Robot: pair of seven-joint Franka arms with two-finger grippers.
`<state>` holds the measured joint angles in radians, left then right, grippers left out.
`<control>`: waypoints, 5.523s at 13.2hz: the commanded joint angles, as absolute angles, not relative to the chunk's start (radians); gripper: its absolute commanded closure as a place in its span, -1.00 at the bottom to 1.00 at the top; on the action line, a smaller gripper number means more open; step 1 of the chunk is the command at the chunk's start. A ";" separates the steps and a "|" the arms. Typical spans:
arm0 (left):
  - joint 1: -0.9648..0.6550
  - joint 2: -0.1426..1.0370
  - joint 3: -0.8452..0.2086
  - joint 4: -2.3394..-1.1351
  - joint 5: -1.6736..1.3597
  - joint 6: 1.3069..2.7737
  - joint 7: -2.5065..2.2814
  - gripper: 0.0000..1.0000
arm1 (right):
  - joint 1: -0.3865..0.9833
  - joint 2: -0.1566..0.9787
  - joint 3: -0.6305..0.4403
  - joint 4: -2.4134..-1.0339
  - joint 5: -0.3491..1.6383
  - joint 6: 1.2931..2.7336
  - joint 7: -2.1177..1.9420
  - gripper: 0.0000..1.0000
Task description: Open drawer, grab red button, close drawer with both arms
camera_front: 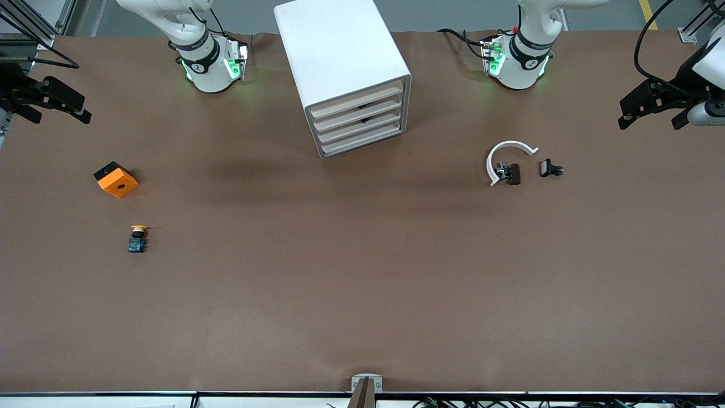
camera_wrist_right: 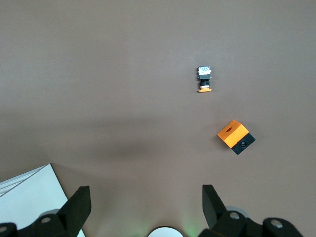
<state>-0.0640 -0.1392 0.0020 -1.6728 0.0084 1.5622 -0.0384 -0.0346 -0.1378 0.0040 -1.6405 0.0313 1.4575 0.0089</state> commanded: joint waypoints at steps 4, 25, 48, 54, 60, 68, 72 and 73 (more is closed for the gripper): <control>-0.063 -0.063 0.003 -1.618 0.005 1.540 -0.043 -1.00 | -0.028 -0.155 -0.002 -1.654 0.040 1.450 0.025 -1.00; -0.345 0.549 -0.218 -1.620 -0.077 1.591 -1.576 -1.00 | -0.143 0.095 -0.011 -1.577 0.026 1.488 -0.048 -1.00; -0.479 0.706 -0.218 -1.563 -0.636 1.483 -2.278 -0.41 | 0.025 0.091 -0.002 -1.578 0.038 1.462 0.502 -1.00; -0.529 0.724 -0.218 -1.568 -0.643 1.483 -2.293 -0.22 | 0.023 0.091 -0.002 -1.578 0.038 1.463 0.500 -1.00; -0.540 0.735 -0.213 -1.566 -0.641 1.479 -2.315 1.00 | 0.032 0.091 -0.002 -1.580 0.038 1.466 0.502 -1.00; -0.437 0.726 -0.173 -1.516 -0.630 1.479 -2.309 1.00 | 0.044 0.091 -0.002 -1.577 0.038 1.470 0.503 -1.00; -0.338 0.730 -0.173 -1.465 -0.635 1.480 -2.307 1.00 | 0.142 0.091 -0.002 -1.557 0.067 1.493 0.699 -1.00; -0.330 0.730 -0.173 -1.463 -0.637 1.480 -2.304 1.00 | 0.184 0.091 -0.002 -1.557 0.069 1.503 0.777 -1.00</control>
